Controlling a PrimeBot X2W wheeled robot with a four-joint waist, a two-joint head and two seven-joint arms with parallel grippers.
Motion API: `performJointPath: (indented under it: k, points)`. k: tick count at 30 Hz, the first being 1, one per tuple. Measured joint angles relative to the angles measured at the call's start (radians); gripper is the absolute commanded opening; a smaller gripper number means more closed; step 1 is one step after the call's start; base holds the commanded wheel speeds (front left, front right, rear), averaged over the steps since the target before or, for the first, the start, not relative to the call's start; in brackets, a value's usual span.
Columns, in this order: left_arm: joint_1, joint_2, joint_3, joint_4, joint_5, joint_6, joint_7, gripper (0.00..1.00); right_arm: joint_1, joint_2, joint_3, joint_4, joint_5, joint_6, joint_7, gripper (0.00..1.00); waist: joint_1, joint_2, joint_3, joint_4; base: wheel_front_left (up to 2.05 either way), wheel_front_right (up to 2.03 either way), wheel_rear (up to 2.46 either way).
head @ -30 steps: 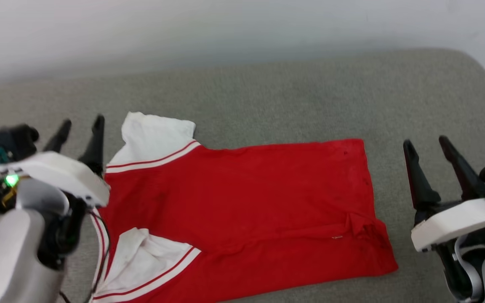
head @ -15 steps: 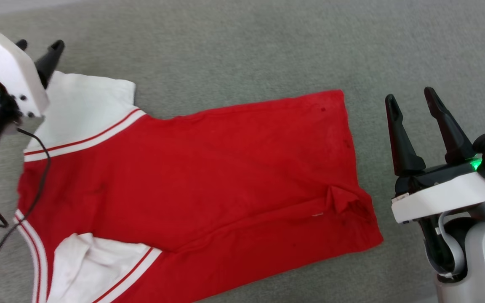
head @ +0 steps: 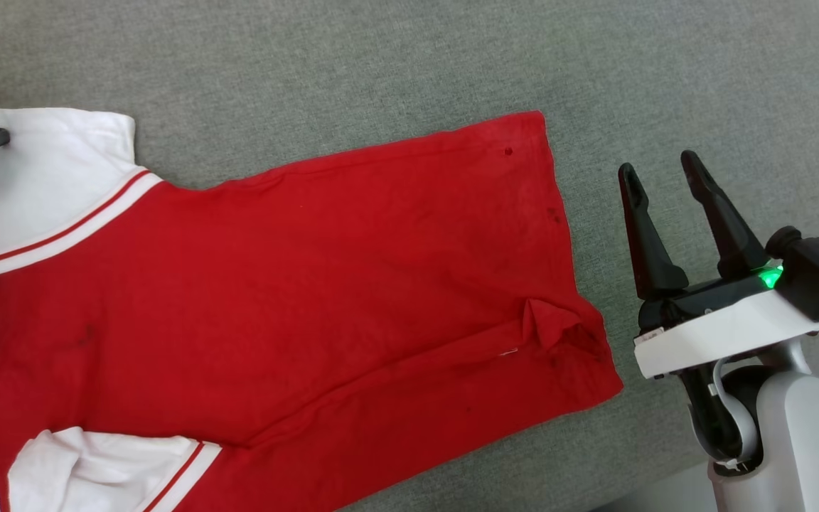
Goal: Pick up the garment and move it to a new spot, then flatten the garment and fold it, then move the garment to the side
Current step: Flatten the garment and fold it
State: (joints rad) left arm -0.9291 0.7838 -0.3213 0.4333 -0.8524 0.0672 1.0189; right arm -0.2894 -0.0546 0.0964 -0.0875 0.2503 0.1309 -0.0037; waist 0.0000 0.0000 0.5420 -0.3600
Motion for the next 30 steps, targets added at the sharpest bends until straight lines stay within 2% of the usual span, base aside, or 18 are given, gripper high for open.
performJointPath:
  k: [1,2,3,8,11,17,22,26,30]
  points:
    - [0.0,-0.001,0.004,0.0,-0.008,0.004,0.002,0.68,-0.002,0.0,0.0,0.004,0.004,0.0,0.0,1.0,0.0,0.0,0.004,-0.003,0.0,0.0,0.0]
    - [0.002,-0.002,0.008,-0.001,-0.013,0.005,0.002,0.16,-0.005,0.0,0.001,0.007,0.008,0.0,0.0,1.0,0.0,0.0,0.008,-0.004,0.0,0.0,0.0]
    - [0.004,-0.005,0.014,0.001,-0.022,0.01,0.002,0.0,-0.01,0.001,0.0,0.011,0.012,0.0,0.001,1.0,0.0,0.0,0.008,-0.005,0.0,0.0,0.0]
    - [0.029,-0.045,0.018,0.023,-0.033,0.007,-0.065,0.0,-0.029,-0.002,-0.013,0.04,0.065,0.0,0.059,1.0,0.0,0.0,-0.019,0.01,0.0,0.0,0.0]
    - [0.028,-0.072,0.017,0.033,-0.03,0.001,-0.104,0.0,-0.063,-0.026,-0.031,0.079,0.099,0.0,0.126,1.0,0.0,0.0,-0.039,0.029,0.0,0.0,0.0]
    - [-0.007,-0.132,0.005,0.031,-0.036,-0.015,-0.135,0.0,-0.167,-0.102,-0.058,0.226,0.183,0.0,0.377,1.0,0.0001,0.0,-0.065,0.09,0.0,0.0,0.0]
    - [-0.044,-0.156,-0.015,-0.021,-0.029,-0.032,-0.14,0.0,-0.265,-0.142,-0.062,0.313,0.214,0.0,0.573,1.0,0.0001,0.0,-0.067,0.151,0.0,0.0,0.0]
    - [-0.066,-0.17,-0.031,-0.067,-0.016,-0.046,-0.153,0.0,-0.344,-0.156,-0.058,0.366,0.218,0.0,0.673,1.0,0.0001,0.0,-0.054,0.194,0.0,0.0,0.0]
    - [-0.073,-0.178,-0.043,-0.097,-0.005,-0.056,-0.165,0.0,-0.413,-0.155,-0.038,0.428,0.212,0.0,0.726,1.0,0.0,0.0,-0.034,0.224,0.0,0.0,0.0]
